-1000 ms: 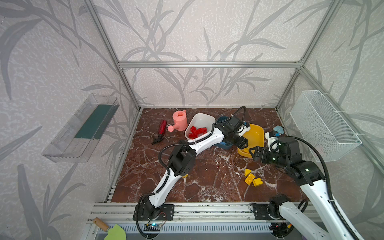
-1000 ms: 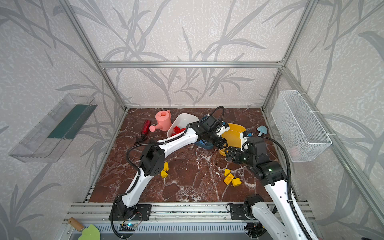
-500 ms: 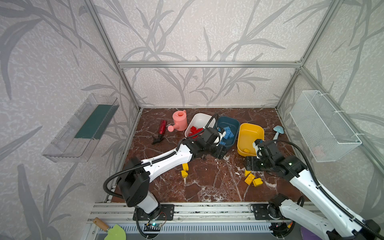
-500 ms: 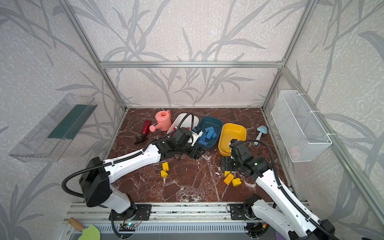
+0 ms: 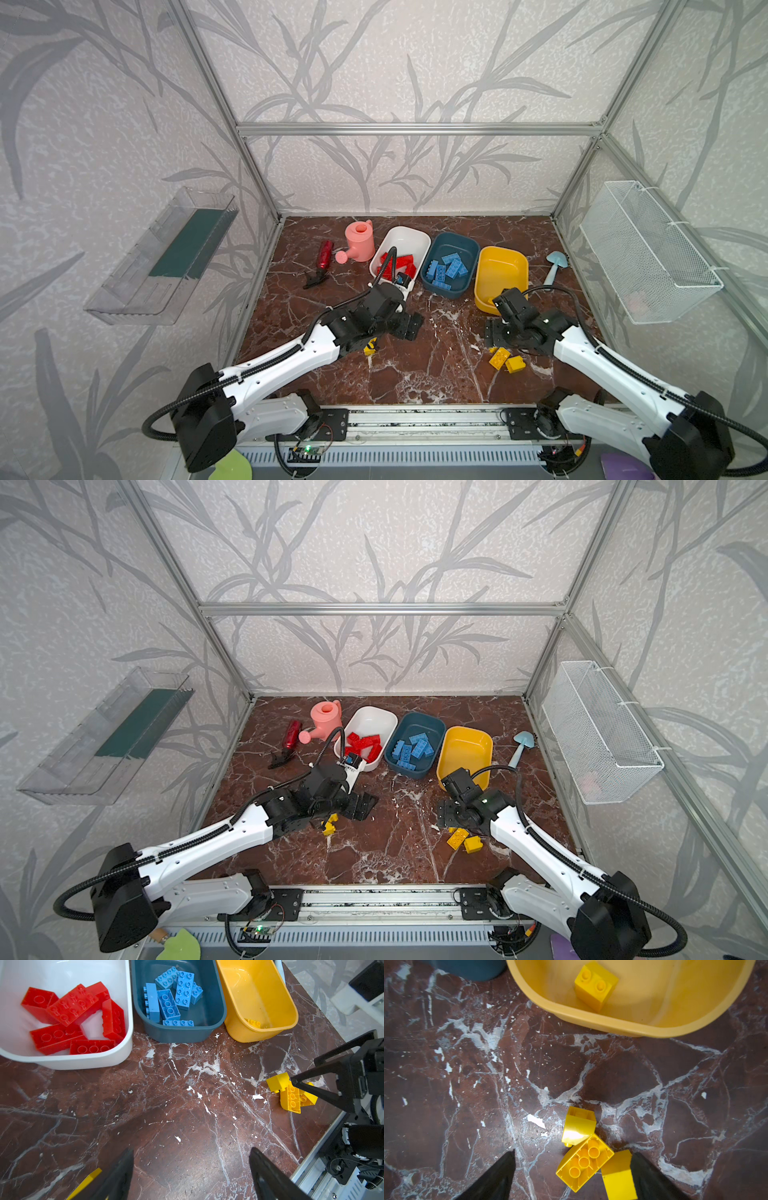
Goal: Sort the legos into containers by color
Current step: 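Grasp a yellow brick from the front cluster with the right gripper while left withdraws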
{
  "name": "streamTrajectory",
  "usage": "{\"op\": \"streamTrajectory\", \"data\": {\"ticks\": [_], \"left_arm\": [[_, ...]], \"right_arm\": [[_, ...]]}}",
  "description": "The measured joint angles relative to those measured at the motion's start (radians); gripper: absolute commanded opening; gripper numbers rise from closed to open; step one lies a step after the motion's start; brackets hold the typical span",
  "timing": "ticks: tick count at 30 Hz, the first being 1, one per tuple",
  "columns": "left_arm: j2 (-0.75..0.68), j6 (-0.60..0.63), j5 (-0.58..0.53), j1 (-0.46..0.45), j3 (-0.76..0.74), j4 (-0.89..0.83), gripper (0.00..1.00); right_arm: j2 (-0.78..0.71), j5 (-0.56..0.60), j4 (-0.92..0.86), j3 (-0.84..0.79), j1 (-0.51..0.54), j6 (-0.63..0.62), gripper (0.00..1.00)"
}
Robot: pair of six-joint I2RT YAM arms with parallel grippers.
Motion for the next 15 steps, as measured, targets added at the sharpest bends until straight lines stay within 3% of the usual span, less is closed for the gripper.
{"op": "streamTrajectory", "data": {"ticks": [8,15], "left_arm": [[-0.004,-0.015,-0.024,0.0,-0.01,-0.005,0.86],[0.019,-0.024,-0.026,0.0,-0.01,-0.005,0.86]], "right_arm": [[0.116,0.003,0.041,-0.006,-0.002,0.007,0.77],[0.196,0.0,0.075,-0.008,-0.015,0.012,0.75]]}}
